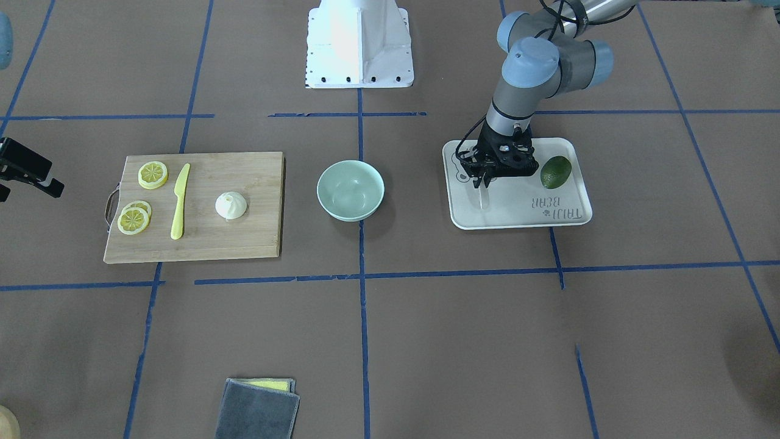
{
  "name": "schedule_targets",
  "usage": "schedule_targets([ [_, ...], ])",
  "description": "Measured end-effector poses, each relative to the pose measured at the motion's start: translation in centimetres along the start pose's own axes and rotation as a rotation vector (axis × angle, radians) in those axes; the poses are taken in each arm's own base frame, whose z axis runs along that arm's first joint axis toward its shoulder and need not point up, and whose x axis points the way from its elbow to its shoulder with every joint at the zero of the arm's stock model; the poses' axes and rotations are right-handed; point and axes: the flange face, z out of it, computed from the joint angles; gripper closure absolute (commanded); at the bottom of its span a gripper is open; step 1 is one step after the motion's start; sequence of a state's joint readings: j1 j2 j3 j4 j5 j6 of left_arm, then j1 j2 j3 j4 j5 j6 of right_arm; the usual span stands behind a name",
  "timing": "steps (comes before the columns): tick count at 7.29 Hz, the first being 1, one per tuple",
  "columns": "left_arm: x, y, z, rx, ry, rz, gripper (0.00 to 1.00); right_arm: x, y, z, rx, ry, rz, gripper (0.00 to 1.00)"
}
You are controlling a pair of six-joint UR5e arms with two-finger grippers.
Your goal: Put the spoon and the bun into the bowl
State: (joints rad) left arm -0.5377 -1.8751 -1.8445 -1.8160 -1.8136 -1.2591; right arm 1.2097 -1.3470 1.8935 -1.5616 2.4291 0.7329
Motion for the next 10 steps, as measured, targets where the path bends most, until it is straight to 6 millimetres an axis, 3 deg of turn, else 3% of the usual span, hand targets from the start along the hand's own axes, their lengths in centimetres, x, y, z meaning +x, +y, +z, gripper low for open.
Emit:
schedule_targets([
  [2,0.7,-2.7,-3.7,0.036,-0.009,-0.039,1.00,-2.3,0.4,1.5,-0.008,0.009,-0.002,0.00],
  [3,2.3,-4.1,-5.6,0.060,0.024,-0.075,1.00,-3.8,0.7,2.7,0.000,0.016,-0.007,0.00],
  [5,7.3,-5.6,-8.6,0.083,0.117,-0.201,1.00,-6.9,2.2,7.1,0.042,0.028,-0.010,0.00],
  [6,10.1,-6.3,-9.1,0.082,0.166,-0.291,1.00,-8.5,3.5,9.9,0.063,0.036,-0.009,0.00],
  [8,14.9,-6.9,-7.2,0.062,0.257,-0.411,1.00,-11.8,7.2,15.7,0.097,0.070,-0.011,0.00],
  [10,16.8,-7.5,-4.4,0.052,0.298,-0.438,1.00,-13.5,9.9,18.7,0.090,0.088,-0.030,0.00],
])
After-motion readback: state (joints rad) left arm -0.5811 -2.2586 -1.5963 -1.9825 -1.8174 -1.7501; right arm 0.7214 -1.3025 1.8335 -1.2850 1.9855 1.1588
